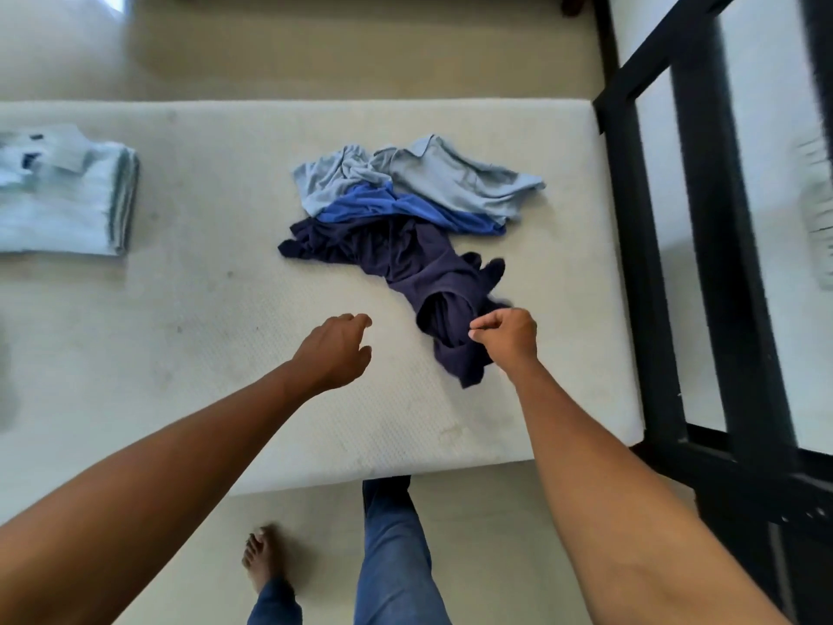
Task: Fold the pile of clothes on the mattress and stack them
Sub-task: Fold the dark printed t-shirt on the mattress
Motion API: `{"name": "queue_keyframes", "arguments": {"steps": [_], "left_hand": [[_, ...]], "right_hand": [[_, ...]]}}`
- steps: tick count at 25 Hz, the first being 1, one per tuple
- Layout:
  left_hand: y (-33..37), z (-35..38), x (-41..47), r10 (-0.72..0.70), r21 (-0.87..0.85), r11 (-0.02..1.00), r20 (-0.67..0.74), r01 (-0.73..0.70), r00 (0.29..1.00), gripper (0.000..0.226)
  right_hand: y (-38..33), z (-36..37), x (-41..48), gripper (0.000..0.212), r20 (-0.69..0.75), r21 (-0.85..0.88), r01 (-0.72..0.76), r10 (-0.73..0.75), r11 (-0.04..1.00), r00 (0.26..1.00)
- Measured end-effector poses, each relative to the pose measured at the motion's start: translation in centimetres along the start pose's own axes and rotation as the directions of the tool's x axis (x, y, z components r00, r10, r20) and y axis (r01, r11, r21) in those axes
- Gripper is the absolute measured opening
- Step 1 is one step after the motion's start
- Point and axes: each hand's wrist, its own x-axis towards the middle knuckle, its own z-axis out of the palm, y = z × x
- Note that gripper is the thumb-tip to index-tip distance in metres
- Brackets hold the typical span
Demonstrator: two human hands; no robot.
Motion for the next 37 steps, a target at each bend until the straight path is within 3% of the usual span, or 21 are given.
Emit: {"name": "queue_keyframes", "arguments": {"steps": [4, 8, 12, 16, 20, 22, 24, 27, 29, 32, 35, 37], "left_hand": [[-0.4, -3.9, -6.2, 0.088, 0.000, 0.996, -0.068, -0.089, 0.994, 0.051], [-1.3, -8.8, -14.8, 0.257, 0.008, 0.966, -0.177, -0.259, 0.950, 0.044], [-3.9, -16.7, -24.7, 0.350, 0.031, 0.930, -0.371, -0.365, 0.860, 0.046], [-6.5, -24.3, -31.5, 0.325, 0.023, 0.930, -0.521, -0.368, 0.789, 0.055], [-9.1, -28.4, -36.6, 0.290, -0.066, 0.920, -0.546, -0.385, 0.786, 0.057], [-10.3, -28.9, -38.7, 0.316, -0.085, 0.912, -0.480, -0.402, 0.819, 0.041], [-11.9, -28.8, -40.5, 0.283, -0.029, 0.941, -0.481, -0.338, 0.830, 0.008], [-15.9, -30.3, -42.9, 0.162, 0.033, 0.984, -0.572, -0.175, 0.804, 0.004], [-19.1, -32.7, -44.7, 0.091, 0.073, 0.996, -0.618, -0.058, 0.781, 0.014], [-22.5, -37.8, -47.3, 0.017, 0.077, 0.995, -0.766, 0.066, 0.642, 0.029], [-24.4, -40.2, -49.8, 0.013, 0.104, 0.983, -0.859, 0.148, 0.511, 0.029], [-25.5, -40.5, -50.6, 0.009, 0.124, 0.972, -0.867, 0.199, 0.498, 0.027]], "right_hand": [[-4.3, 0.0, -9.2, 0.018, 0.093, 0.173, 0.000, -0.016, 0.985, 0.996], [-11.8, 0.2, -20.4, 0.018, 0.159, 0.334, 0.153, -0.216, 0.930, 0.963], [-22.1, 0.6, -31.9, 0.031, 0.089, 0.312, 0.394, -0.440, 0.864, 0.894], [-30.8, 0.5, -40.5, 0.045, -0.057, 0.312, 0.585, -0.600, 0.748, 0.798], [-37.3, -0.3, -47.0, 0.049, -0.069, 0.352, 0.689, -0.716, 0.634, 0.695], [-39.8, -0.7, -48.8, 0.047, -0.091, 0.386, 0.727, -0.761, 0.568, 0.643], [-42.2, -0.9, -49.7, 0.047, -0.122, 0.390, 0.771, -0.801, 0.504, 0.586], [-44.9, -0.7, -49.0, 0.049, -0.188, 0.249, 0.844, -0.831, 0.475, 0.524], [-45.0, 0.0, -48.1, 0.049, -0.172, 0.033, 0.875, -0.860, 0.483, 0.481], [-44.1, 2.0, -47.1, 0.038, -0.016, -0.269, 0.844, -0.878, 0.464, 0.478], [-44.6, 4.1, -48.8, 0.042, 0.142, -0.380, 0.842, -0.876, 0.382, 0.461], [-46.2, 5.3, -51.0, 0.047, 0.174, -0.414, 0.846, -0.884, 0.335, 0.435]]}}
